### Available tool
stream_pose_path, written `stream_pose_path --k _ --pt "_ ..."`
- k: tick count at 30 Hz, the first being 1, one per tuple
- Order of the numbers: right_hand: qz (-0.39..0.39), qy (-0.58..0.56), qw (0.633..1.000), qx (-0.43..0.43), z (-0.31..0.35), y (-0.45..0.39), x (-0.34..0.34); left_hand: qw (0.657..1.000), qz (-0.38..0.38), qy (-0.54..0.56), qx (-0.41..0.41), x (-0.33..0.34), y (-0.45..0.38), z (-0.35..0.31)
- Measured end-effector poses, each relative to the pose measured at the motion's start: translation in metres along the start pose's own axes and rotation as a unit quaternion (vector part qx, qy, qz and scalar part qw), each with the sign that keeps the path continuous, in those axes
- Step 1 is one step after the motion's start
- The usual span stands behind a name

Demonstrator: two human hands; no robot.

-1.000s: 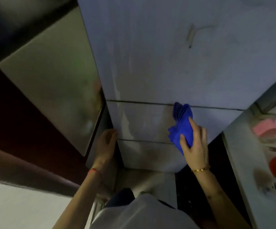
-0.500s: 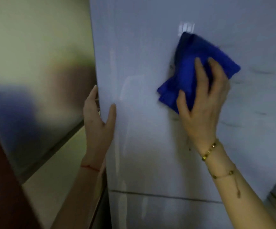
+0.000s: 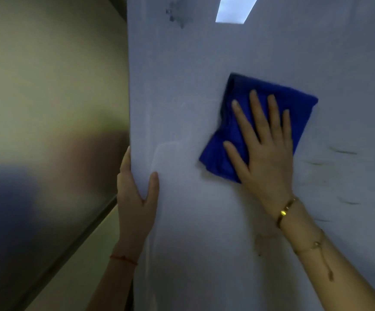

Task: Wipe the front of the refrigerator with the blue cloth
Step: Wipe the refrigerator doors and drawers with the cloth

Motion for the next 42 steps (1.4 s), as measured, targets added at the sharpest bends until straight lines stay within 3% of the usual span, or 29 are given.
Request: stream_pose_path --k 2,6,8,15,20,23,29,31,34,36,38,42 --pt "-0.005 0.002 1.0 0.007 0.015 -0.006 0.006 1.0 -0.004 0.001 -0.003 0.001 0.0 0.003" --pt "0.104 0.003 0.989 -0.105 0.042 0.065 0.016 1.0 -0.001 0.008 -0.003 0.002 0.0 0.006" --pt "0.117 0.007 0.986 -0.121 0.03 0.078 0.007 1.0 -0.003 0.008 0.003 0.001 0.0 0.007" --pt "-0.036 0.009 0.997 0.069 0.008 -0.024 0.003 1.0 -0.01 0.01 0.005 0.003 0.0 0.006" --pt "0.094 0.019 0.989 -0.11 0.047 0.075 0.018 1.0 -0.006 0.013 0.004 0.003 0.0 0.008" --pt "0.12 0.035 0.982 -0.144 0.035 0.098 0.008 1.0 -0.006 0.008 0.013 0.002 0.0 0.007" --pt "-0.031 0.006 0.997 0.077 0.011 -0.006 0.007 1.0 -0.007 0.011 0.004 0.002 0.001 0.006" --pt "-0.005 0.016 1.0 0.021 0.03 0.015 0.016 1.0 -0.004 0.016 0.001 0.002 0.001 0.006" --pt "0.11 0.021 0.988 -0.109 0.056 0.097 0.024 1.0 0.001 0.01 0.005 0.002 0.0 0.007" --pt "0.132 0.031 0.98 -0.147 0.049 0.117 0.017 1.0 0.0 0.005 0.013 0.002 0.001 0.007" --pt "0.105 0.024 0.987 -0.122 0.032 0.089 0.011 1.0 -0.001 0.005 0.009 0.002 0.001 0.006" --pt "-0.038 0.009 0.997 0.061 0.007 -0.022 0.003 1.0 -0.005 0.006 0.006 0.002 0.001 0.007"
Point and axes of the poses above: each hand's wrist, its own y-axis away from the middle knuckle, its own x-axis out of the palm, z = x × y, the point moved 3 cm from there along -y, towards the middle knuckle, and after that the axes turned 6 degrees about -y, right-handed, at the moved point
